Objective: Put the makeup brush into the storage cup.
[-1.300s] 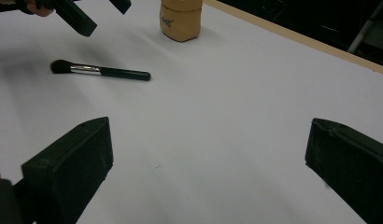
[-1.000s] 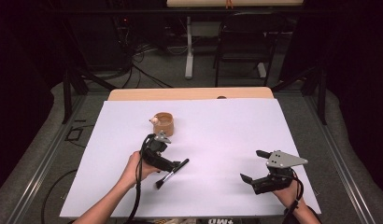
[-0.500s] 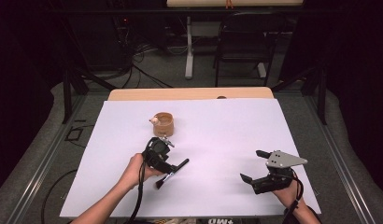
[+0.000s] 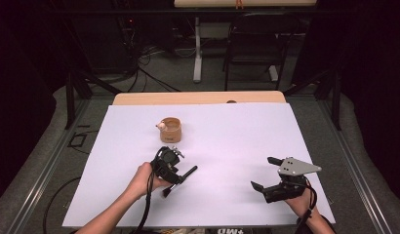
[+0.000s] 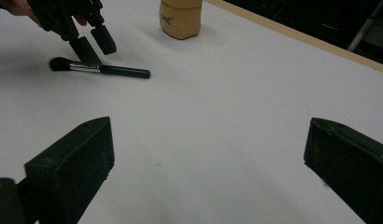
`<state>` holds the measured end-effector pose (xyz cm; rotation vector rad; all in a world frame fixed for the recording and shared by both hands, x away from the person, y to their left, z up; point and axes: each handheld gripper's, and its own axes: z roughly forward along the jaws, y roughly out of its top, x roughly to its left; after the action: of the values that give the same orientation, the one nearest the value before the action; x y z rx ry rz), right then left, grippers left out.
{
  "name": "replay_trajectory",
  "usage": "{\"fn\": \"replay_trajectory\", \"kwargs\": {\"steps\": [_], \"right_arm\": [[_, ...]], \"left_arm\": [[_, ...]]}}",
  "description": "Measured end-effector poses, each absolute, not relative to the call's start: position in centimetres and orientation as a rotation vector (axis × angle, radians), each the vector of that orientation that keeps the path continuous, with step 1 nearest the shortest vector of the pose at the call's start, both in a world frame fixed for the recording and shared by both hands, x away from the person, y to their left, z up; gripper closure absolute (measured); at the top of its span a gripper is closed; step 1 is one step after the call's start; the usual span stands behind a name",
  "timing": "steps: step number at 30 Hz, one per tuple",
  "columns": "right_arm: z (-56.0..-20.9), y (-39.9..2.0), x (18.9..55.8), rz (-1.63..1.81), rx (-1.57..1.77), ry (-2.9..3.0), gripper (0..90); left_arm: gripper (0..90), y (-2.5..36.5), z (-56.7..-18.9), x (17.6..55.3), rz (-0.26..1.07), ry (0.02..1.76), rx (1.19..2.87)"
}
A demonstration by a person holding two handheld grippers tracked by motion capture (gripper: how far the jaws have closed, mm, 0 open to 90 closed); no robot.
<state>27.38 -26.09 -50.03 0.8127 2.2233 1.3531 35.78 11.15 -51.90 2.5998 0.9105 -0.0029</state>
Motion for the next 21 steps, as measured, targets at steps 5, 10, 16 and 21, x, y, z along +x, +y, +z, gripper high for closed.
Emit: {"fn": "replay_trajectory", "kwargs": {"steps": [5, 10, 16, 21], "right_arm": [[-50.03, -26.1, 27.4, 1.355, 0.812, 2.223, 1.2], [-50.03, -26.11, 27.38, 1.354, 0.812, 2.224, 1.2], [-50.03, -26.08, 27.38, 1.356, 0.816, 2.222, 1.3], [-49.99, -26.13, 27.38, 1.35, 0.813, 2.219, 1.3]], "left_arm": [[55.3, 11.13, -52.0, 35.65, -0.006, 0.913, 2.622], [59.1, 11.39, -52.18, 35.47, -0.01, 0.913, 2.638], [64.6, 11.42, -52.37, 35.06, -0.008, 0.896, 2.688], [70.1, 11.33, -52.5, 34.81, 0.0, 0.875, 2.715]]}}
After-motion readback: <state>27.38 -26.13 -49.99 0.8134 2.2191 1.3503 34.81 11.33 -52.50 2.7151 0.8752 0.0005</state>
